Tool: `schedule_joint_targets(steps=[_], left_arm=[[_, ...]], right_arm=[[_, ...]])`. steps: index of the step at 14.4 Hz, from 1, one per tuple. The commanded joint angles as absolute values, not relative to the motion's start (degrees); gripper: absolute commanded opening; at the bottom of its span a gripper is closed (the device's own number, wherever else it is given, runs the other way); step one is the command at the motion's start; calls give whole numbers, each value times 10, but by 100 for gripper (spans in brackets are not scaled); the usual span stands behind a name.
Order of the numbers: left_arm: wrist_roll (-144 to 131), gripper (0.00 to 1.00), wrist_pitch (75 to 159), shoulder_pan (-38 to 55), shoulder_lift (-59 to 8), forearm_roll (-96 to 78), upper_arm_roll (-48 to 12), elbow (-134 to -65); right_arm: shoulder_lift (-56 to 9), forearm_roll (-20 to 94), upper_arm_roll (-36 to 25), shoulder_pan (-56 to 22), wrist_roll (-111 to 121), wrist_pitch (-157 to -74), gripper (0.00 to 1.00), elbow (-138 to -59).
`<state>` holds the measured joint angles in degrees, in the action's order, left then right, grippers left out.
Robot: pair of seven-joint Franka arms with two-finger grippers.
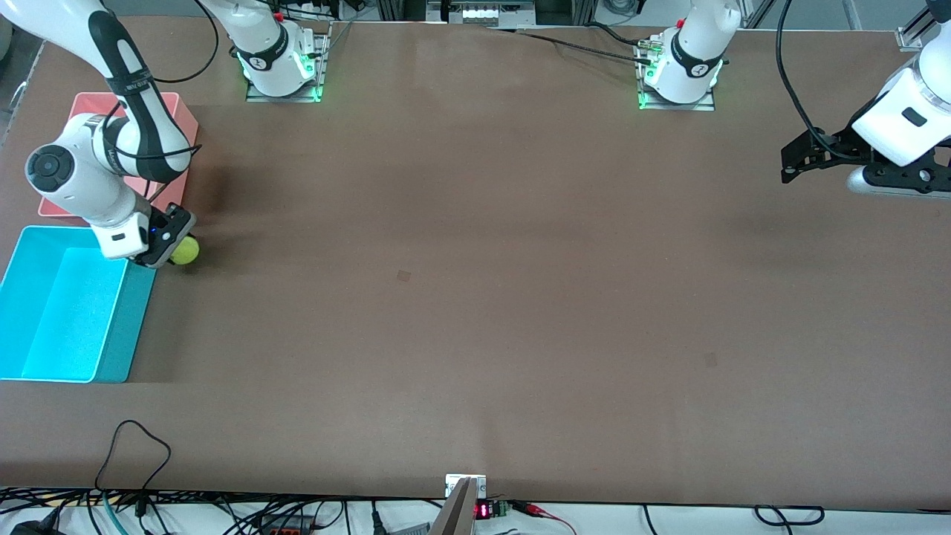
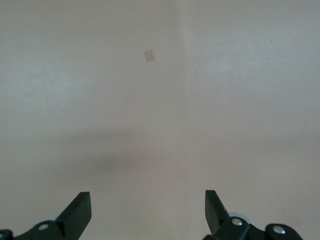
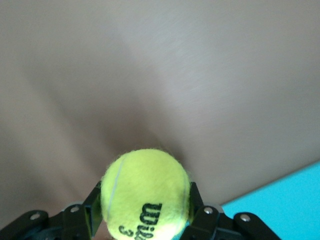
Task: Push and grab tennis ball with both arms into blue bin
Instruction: 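Carry the tennis ball with the right gripper over the cyan bin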
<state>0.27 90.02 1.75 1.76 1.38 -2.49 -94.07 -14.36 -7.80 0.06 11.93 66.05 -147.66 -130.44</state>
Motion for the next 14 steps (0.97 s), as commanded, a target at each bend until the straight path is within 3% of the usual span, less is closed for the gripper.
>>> schedule_joint_targets(steps=[1,3,7,14], left_arm=[[14,100,887,14,8,13,-27,-920],[14,100,887,14,8,13,-27,-920],[14,100,887,14,8,13,-27,-920],[14,100,887,18,8,25,-28,-920]], right_arm=[[-132,-66,11,107,581,-1383,0,-1219],[-132,-63,11,110,530,-1328,0,-1160],[-132,5,-20,127,465,-1283,0,-1138],[-166,-32,-87,122,328,-1283,0,-1118]])
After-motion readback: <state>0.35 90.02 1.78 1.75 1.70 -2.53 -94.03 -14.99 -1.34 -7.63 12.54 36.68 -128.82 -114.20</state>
